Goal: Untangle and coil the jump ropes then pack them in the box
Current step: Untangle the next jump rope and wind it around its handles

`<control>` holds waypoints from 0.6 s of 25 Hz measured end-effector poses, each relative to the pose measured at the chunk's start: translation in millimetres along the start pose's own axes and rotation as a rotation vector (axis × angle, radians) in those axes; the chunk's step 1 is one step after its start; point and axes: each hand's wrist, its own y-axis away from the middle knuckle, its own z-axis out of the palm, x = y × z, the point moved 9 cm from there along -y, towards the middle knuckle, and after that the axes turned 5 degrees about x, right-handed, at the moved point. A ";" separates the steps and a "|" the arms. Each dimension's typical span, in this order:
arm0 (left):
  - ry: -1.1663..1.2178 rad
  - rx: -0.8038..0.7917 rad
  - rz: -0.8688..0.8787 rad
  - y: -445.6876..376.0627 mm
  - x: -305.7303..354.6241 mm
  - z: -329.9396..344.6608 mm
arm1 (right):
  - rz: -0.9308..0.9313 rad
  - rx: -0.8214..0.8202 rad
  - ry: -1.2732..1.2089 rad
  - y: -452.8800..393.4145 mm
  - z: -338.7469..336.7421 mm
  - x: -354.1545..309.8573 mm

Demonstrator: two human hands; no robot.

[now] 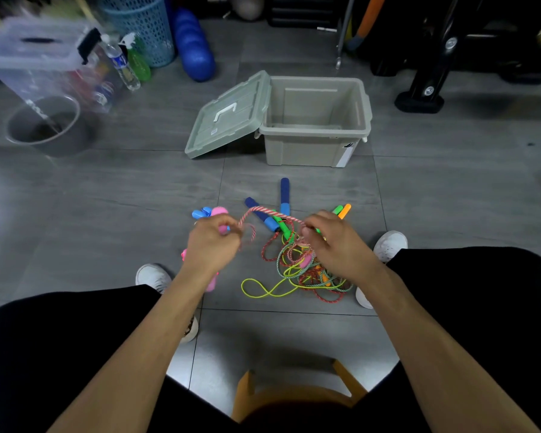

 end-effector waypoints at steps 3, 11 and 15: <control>-0.272 -0.109 0.015 1.3 -11.6 7.9 | -0.007 0.036 -0.151 -1.5 -13.6 -13.0; -0.167 -0.150 0.517 39.0 60.5 30.2 | -0.137 -0.061 -0.085 4.4 -3.3 -27.4; 0.067 -0.081 0.333 29.1 58.7 11.4 | -0.077 -0.176 0.097 7.8 19.3 6.5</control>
